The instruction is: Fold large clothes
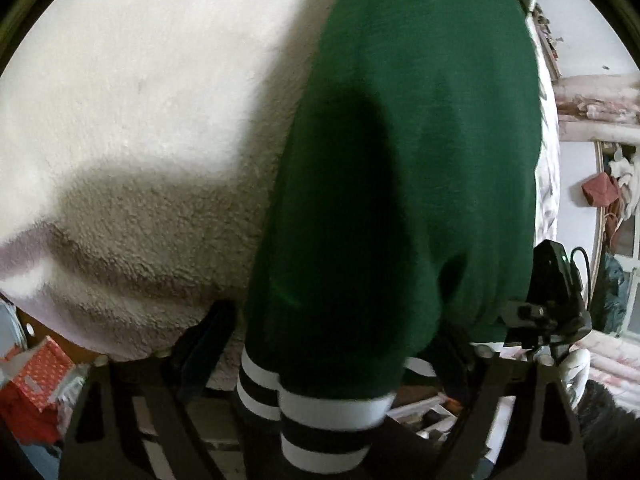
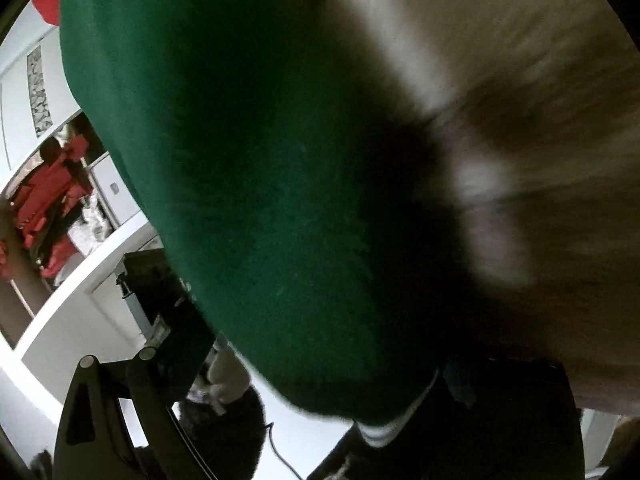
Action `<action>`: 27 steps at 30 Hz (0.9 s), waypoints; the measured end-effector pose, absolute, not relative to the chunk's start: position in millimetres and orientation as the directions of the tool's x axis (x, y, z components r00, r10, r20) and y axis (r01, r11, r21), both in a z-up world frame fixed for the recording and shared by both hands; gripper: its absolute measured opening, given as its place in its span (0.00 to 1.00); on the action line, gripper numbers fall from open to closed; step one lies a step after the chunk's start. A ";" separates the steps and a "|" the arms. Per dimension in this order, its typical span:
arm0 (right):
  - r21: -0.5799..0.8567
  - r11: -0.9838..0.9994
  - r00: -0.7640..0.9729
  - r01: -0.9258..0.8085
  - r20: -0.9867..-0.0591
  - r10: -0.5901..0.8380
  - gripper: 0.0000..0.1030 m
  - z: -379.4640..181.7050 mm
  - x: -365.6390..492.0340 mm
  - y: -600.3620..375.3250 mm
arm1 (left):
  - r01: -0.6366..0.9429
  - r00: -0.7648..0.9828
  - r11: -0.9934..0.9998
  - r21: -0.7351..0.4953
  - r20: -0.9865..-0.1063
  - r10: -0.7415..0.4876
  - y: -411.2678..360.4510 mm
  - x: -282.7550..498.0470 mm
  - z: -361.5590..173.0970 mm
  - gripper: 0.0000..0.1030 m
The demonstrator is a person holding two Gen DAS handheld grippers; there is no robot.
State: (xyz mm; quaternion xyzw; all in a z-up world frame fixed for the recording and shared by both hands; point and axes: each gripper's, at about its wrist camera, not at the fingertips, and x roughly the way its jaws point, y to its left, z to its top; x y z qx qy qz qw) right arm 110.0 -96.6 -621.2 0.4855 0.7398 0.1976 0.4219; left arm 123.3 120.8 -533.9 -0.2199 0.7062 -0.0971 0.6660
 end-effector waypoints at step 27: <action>0.905 0.220 0.299 0.365 -0.338 0.893 0.28 -405.7 269.8 -180.4 | 0.012 0.323 0.876 -0.483 -0.827 -0.460 81.4 321.1 -368.0 0.18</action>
